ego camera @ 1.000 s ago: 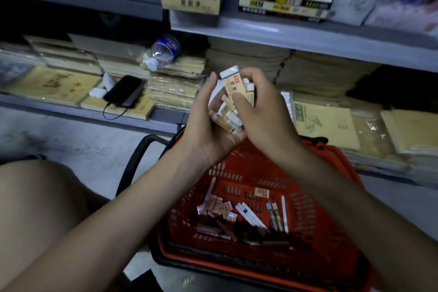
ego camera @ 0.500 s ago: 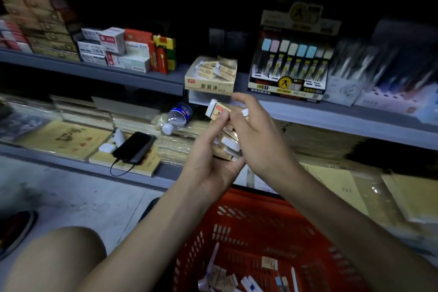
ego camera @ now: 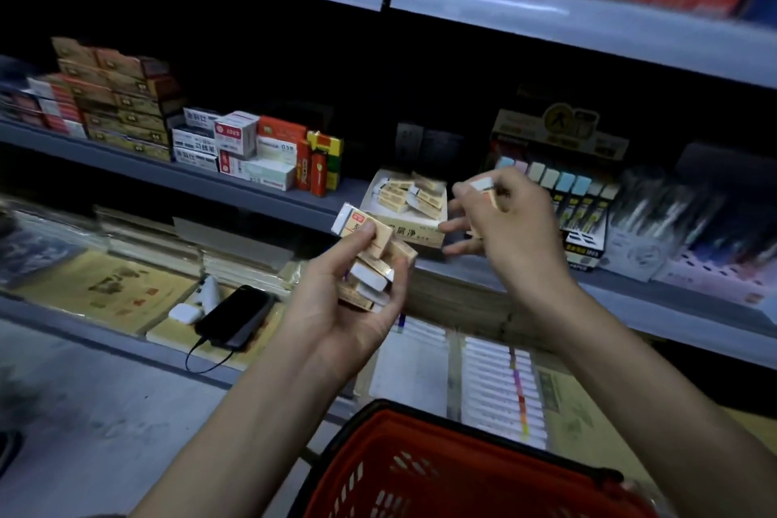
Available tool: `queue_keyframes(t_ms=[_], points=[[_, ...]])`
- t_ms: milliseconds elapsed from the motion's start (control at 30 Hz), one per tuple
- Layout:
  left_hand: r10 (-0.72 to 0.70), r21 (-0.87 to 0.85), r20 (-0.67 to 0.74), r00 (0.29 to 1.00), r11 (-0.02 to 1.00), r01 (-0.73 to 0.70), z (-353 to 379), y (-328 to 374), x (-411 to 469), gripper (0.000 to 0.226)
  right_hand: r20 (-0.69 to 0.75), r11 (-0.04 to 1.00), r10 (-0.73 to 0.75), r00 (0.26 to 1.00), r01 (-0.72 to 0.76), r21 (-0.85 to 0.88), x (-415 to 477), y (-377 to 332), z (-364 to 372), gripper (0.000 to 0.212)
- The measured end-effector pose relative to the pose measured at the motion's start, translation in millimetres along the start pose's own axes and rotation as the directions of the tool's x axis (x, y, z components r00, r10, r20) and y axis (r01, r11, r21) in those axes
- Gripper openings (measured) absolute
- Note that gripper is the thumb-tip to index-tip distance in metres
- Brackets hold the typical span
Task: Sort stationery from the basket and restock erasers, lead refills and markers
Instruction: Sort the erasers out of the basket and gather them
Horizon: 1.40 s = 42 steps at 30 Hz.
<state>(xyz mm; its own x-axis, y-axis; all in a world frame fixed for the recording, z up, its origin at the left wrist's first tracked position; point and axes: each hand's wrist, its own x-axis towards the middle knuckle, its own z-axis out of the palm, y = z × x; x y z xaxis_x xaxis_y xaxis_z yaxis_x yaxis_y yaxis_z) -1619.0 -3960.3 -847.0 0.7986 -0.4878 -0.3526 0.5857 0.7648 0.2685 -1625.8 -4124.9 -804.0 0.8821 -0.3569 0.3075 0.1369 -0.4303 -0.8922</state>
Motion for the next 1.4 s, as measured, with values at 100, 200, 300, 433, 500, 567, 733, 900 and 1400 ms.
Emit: queue_keyframes(t_ms=[100, 200, 300, 433, 500, 567, 733, 900, 1400], points=[[0.009, 0.007, -0.018, 1.000, 1.000, -0.009, -3.0, 10.2, 1.8, 0.027, 0.050, 0.982, 0.037, 0.998, -0.027, -0.187, 33.9, 0.3, 11.1, 0.017], [0.012, 0.006, -0.035, 0.999, 1.000, -0.012, -5.2, 19.2, 1.8, 0.021, 0.061, 0.944, 0.040, 0.997, -0.018, -0.329, 72.4, 6.6, 29.9, 0.016], [0.024, 0.008, -0.013, 1.000, 1.000, -0.024, -6.7, 27.2, 1.5, 0.018, 0.045, 0.784, -0.194, 0.980, 0.182, -0.593, 103.4, 20.2, 47.3, 0.016], [0.070, 0.064, 0.020, 0.997, 0.995, -0.071, -9.0, 34.8, 4.5, 0.034, 0.101, 0.592, -0.291, 0.951, 0.263, -0.762, 128.3, 35.7, 70.2, 0.009], [0.107, 0.103, 0.023, 0.994, 0.989, -0.109, -9.3, 38.8, 5.5, 0.033, 0.137, 0.527, -0.285, 0.949, 0.275, -0.804, 137.9, 42.4, 80.4, 0.020], [0.150, 0.143, 0.029, 0.988, 0.978, -0.153, -10.3, 42.4, 6.2, 0.026, 0.157, 0.482, -0.287, 0.945, 0.284, -0.829, 143.8, 47.5, 87.7, 0.023], [0.209, 0.257, 0.022, 0.978, 0.944, -0.208, -17.2, 46.7, 13.3, 0.013, 0.302, 0.376, -0.191, 0.934, 0.353, -0.857, 143.0, 39.2, 83.0, 0.018], [0.212, 0.381, 0.016, 0.977, 0.902, -0.202, -18.9, 38.1, 16.5, 0.022, 0.195, 0.887, -0.148, 0.970, 0.218, -0.408, 72.9, 0.7, 62.2, 0.028], [0.147, 0.563, 0.078, 0.986, 0.809, -0.166, -13.5, 11.9, 31.0, 0.026, 0.308, 0.974, 0.228, 0.924, -0.212, -0.084, 22.9, -6.6, 31.8, 0.019]])
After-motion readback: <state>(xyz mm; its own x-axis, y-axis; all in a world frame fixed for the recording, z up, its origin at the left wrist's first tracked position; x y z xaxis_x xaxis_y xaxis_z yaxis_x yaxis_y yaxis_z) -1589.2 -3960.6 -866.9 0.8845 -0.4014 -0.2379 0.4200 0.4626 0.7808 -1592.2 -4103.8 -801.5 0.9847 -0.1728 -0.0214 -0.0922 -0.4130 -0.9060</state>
